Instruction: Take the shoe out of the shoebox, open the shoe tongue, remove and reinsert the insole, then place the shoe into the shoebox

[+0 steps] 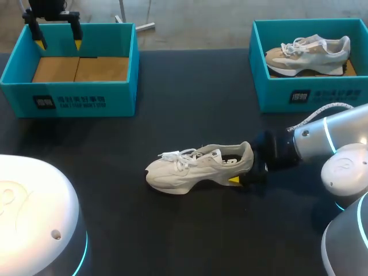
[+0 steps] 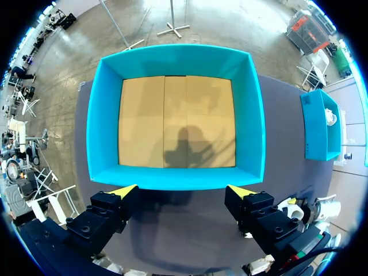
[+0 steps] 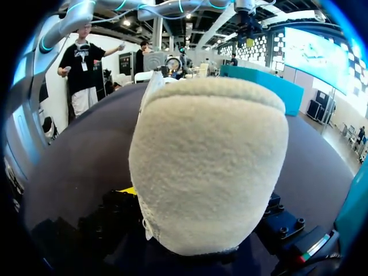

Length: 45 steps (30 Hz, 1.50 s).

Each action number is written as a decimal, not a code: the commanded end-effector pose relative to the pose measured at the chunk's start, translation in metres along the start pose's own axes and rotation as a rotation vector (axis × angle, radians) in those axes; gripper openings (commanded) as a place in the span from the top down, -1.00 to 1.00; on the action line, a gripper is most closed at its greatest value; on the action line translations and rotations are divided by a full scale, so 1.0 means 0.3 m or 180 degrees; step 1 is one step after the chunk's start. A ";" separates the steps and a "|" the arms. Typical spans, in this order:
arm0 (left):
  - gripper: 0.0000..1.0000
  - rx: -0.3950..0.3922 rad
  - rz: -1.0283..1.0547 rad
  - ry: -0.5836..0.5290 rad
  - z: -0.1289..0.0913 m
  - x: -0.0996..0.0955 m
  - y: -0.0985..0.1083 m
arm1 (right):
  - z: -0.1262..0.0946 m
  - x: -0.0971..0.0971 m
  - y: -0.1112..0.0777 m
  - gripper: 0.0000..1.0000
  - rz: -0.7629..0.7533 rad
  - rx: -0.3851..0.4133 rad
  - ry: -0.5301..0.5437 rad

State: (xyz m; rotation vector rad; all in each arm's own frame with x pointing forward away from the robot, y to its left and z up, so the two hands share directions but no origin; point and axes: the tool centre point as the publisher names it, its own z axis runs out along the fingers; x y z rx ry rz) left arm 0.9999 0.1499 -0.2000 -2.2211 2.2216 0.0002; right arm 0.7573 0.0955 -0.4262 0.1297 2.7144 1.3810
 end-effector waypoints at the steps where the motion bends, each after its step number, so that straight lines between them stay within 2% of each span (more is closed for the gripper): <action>1: -1.00 0.0000 0.0000 0.0000 0.000 0.000 0.000 | 0.007 0.000 -0.005 1.00 -0.0001 0.0011 0.0002; 4: -1.00 0.0000 0.0000 0.0000 0.000 0.000 0.000 | 0.007 0.000 -0.005 1.00 -0.0001 0.0011 0.0002; 9: -1.00 -0.0008 0.0005 -0.0154 0.021 0.067 0.039 | 0.007 0.000 -0.005 1.00 -0.0001 0.0011 0.0002; 13: -1.00 0.0045 0.0024 -0.0127 0.017 0.122 0.077 | 0.007 0.000 -0.005 1.00 -0.0001 0.0011 0.0002; 30: -1.00 0.0243 0.0053 -0.0178 -0.040 0.420 0.258 | 0.007 0.000 -0.005 1.00 -0.0001 0.0011 0.0002; 37: -1.00 0.0220 0.0016 -0.0134 -0.019 0.535 0.341 | 0.007 0.000 -0.005 1.00 -0.0001 0.0011 0.0002; 45: -1.00 0.0148 -0.0057 -0.0071 0.037 0.620 0.443 | 0.007 0.000 -0.005 1.00 -0.0001 0.0011 0.0002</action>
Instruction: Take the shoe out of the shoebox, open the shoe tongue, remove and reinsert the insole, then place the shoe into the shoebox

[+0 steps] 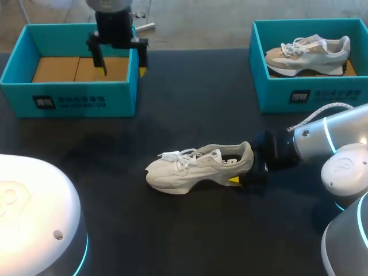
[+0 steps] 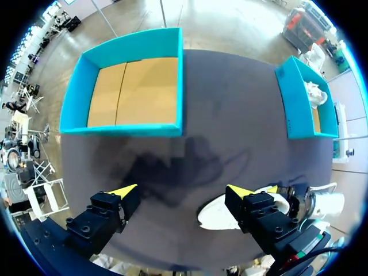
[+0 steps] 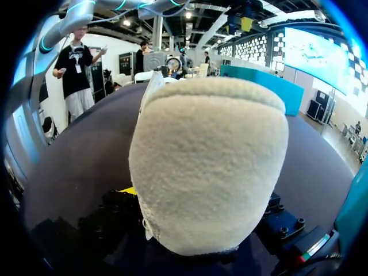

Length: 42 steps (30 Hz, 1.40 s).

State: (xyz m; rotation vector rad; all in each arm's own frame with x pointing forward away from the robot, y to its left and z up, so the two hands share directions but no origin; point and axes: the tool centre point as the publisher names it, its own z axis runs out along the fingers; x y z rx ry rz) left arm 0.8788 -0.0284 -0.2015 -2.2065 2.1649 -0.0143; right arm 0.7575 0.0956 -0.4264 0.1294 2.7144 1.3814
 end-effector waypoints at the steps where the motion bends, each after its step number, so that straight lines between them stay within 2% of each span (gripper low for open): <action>1: -1.00 -0.0001 0.0027 0.0026 0.033 0.037 0.056 | 0.006 0.000 -0.005 1.00 -0.0001 0.0012 0.0001; 8: -1.00 -0.0051 0.0073 0.0044 0.052 0.115 0.149 | 0.006 0.000 -0.005 1.00 -0.0001 0.0012 0.0001; 12: -1.00 -0.0078 0.0101 0.0083 0.067 0.180 0.199 | 0.006 0.000 -0.005 1.00 -0.0001 0.0012 0.0001; 20: -1.00 -0.0132 0.0198 0.0098 0.131 0.301 0.291 | 0.006 0.000 -0.005 1.00 -0.0001 0.0012 0.0001; 26: -1.00 -0.0155 0.0249 0.0114 0.180 0.350 0.351 | 0.006 0.000 -0.005 1.00 -0.0001 0.0012 0.0001; 33: -1.00 -0.0199 0.0378 0.0177 0.240 0.405 0.399 | 0.006 0.000 -0.005 1.00 -0.0001 0.0012 0.0001; 39: -1.00 -0.0252 0.0450 0.0170 0.294 0.439 0.409 | 0.006 0.000 -0.005 1.00 -0.0001 0.0012 0.0001; 42: -1.00 -0.0273 0.0520 0.0206 0.318 0.475 0.411 | 0.006 0.000 -0.005 1.00 -0.0001 0.0012 0.0001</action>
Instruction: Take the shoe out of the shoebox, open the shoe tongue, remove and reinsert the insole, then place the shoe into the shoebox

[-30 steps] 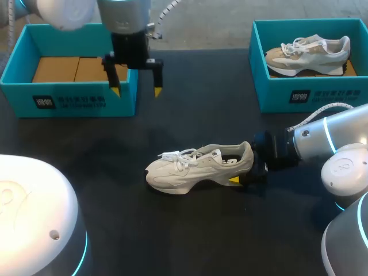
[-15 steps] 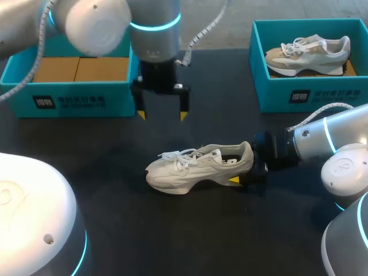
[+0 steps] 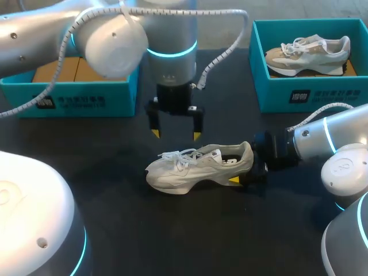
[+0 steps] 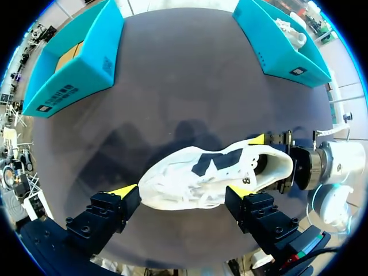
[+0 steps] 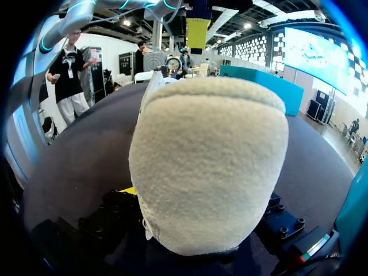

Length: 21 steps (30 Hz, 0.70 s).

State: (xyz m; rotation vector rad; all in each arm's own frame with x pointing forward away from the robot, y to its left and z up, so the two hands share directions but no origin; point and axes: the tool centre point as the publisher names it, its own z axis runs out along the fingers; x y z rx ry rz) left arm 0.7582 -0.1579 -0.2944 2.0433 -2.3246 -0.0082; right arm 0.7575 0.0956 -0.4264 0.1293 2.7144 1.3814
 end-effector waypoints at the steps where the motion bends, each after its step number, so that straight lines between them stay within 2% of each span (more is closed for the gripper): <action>1: -1.00 -0.0025 0.0083 0.0042 0.043 0.048 -0.022 | 0.006 0.000 -0.005 1.00 -0.0001 0.0012 0.0001; 15: -1.00 -0.0028 0.0424 0.0245 0.094 0.164 -0.076 | 0.006 0.000 -0.005 1.00 -0.0001 0.0012 0.0001; 21: -1.00 -0.0089 0.0652 0.0230 0.124 0.218 -0.077 | 0.006 0.000 -0.005 1.00 -0.0001 0.0012 0.0001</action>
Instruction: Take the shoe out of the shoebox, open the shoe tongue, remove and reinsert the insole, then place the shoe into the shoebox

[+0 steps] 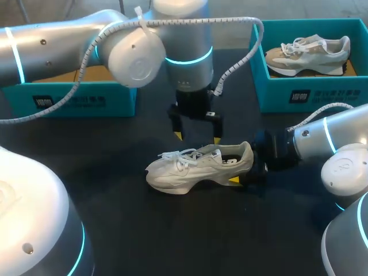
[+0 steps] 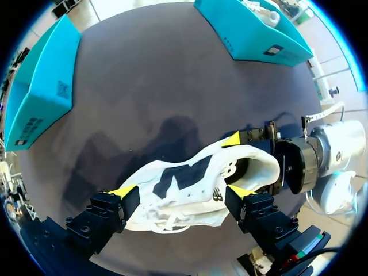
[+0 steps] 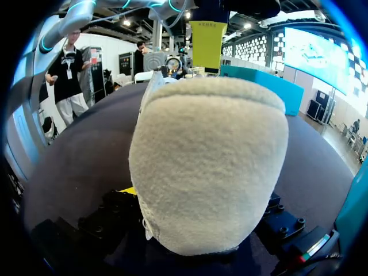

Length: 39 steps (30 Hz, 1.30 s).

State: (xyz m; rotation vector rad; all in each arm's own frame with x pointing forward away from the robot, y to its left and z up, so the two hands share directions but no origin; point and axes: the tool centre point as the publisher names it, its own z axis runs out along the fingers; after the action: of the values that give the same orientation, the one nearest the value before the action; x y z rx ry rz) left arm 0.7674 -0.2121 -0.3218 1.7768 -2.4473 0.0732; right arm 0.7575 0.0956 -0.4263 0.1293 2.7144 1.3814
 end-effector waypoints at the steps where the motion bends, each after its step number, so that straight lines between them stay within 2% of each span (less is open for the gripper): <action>1: -1.00 -0.0074 0.0064 -0.0036 0.037 0.044 -0.029 | 0.006 0.000 -0.005 1.00 -0.0001 0.0012 0.0001; 11: -1.00 -0.0166 0.0312 0.0021 0.091 0.093 -0.032 | 0.006 0.000 -0.005 1.00 -0.0001 0.0012 0.0001; 22: -1.00 -0.0345 0.0423 0.0002 0.150 0.105 -0.010 | 0.006 0.000 -0.005 1.00 -0.0001 0.0012 0.0001; 29: -1.00 -0.0486 0.0422 -0.0068 0.189 0.089 0.015 | 0.006 0.000 -0.005 1.00 -0.0001 0.0012 0.0001; 39: -1.00 -0.0399 0.0060 -0.0182 0.158 0.009 0.051 | 0.006 0.000 -0.005 1.00 -0.0001 0.0012 0.0001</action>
State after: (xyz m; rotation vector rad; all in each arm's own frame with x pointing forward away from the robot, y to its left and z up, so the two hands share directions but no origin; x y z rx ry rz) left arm 0.7542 -0.2270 -0.3755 1.7008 -2.4456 -0.1444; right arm 0.7575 0.0957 -0.4263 0.1292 2.7143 1.3815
